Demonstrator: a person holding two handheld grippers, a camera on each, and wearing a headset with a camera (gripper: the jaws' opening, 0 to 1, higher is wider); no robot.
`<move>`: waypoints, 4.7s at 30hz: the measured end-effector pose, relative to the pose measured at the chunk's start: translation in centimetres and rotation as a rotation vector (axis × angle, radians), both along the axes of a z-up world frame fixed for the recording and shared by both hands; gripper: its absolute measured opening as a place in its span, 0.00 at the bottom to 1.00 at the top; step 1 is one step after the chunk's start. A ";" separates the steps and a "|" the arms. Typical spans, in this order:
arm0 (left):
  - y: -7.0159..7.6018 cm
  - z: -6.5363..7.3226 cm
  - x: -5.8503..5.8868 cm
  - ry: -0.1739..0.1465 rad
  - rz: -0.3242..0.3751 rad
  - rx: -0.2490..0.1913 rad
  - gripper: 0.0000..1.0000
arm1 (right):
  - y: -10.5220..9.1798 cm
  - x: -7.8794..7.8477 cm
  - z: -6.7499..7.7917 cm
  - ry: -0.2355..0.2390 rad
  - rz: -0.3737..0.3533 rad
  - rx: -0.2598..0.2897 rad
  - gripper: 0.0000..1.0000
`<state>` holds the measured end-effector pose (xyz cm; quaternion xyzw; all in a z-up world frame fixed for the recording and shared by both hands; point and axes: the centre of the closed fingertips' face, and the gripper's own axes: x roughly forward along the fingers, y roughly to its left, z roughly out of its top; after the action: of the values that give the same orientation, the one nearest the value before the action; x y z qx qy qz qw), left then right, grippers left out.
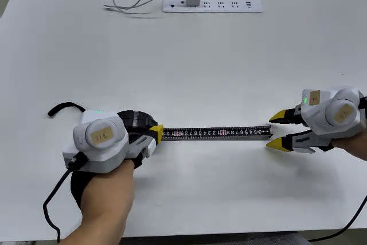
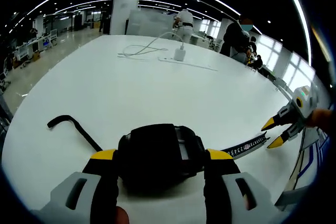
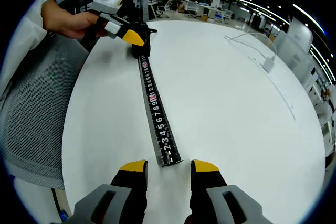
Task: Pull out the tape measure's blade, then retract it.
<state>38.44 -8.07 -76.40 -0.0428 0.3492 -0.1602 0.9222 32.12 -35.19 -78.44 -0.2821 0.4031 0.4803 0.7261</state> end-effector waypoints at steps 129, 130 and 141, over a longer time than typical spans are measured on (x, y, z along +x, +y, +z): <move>0.3 0.0 -0.2 0.035 -0.028 -0.085 0.58 | 12.6 2.6 0.0 -0.012 0.203 0.141 0.10; 0.3 0.0 -0.2 0.035 -0.029 -0.085 0.58 | 12.7 2.6 0.0 -0.010 0.204 0.145 0.10; 0.3 0.1 -0.2 0.037 -0.029 -0.089 0.59 | 14.8 2.8 0.0 -0.007 0.214 0.171 0.10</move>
<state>38.25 -7.77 -76.34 -0.0817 0.3592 -0.1882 0.9105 34.93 -20.37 -78.44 -0.2623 0.3258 0.5867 0.6934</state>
